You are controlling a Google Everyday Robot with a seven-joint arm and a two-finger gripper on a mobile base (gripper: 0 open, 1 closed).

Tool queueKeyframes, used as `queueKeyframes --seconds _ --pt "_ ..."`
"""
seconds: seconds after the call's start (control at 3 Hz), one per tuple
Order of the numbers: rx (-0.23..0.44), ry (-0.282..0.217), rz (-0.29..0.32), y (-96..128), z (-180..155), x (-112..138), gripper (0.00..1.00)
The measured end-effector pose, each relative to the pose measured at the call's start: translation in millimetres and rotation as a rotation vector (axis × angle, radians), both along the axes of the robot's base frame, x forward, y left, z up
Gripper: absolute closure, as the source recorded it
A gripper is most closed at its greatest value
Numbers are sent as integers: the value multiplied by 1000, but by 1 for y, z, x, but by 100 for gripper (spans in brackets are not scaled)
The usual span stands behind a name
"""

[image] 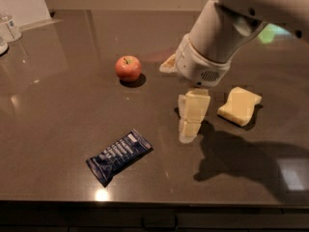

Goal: Pick rxbar blueberry

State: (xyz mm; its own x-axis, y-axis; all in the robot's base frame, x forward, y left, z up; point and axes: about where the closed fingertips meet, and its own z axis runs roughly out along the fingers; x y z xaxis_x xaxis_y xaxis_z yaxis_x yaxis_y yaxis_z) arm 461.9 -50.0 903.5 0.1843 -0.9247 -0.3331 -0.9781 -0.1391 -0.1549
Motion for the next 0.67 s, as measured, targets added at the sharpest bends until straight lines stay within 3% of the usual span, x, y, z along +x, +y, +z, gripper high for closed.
queueKeyframes --seconds 0.67 --pt "27 56 221 60 -44 -24 0"
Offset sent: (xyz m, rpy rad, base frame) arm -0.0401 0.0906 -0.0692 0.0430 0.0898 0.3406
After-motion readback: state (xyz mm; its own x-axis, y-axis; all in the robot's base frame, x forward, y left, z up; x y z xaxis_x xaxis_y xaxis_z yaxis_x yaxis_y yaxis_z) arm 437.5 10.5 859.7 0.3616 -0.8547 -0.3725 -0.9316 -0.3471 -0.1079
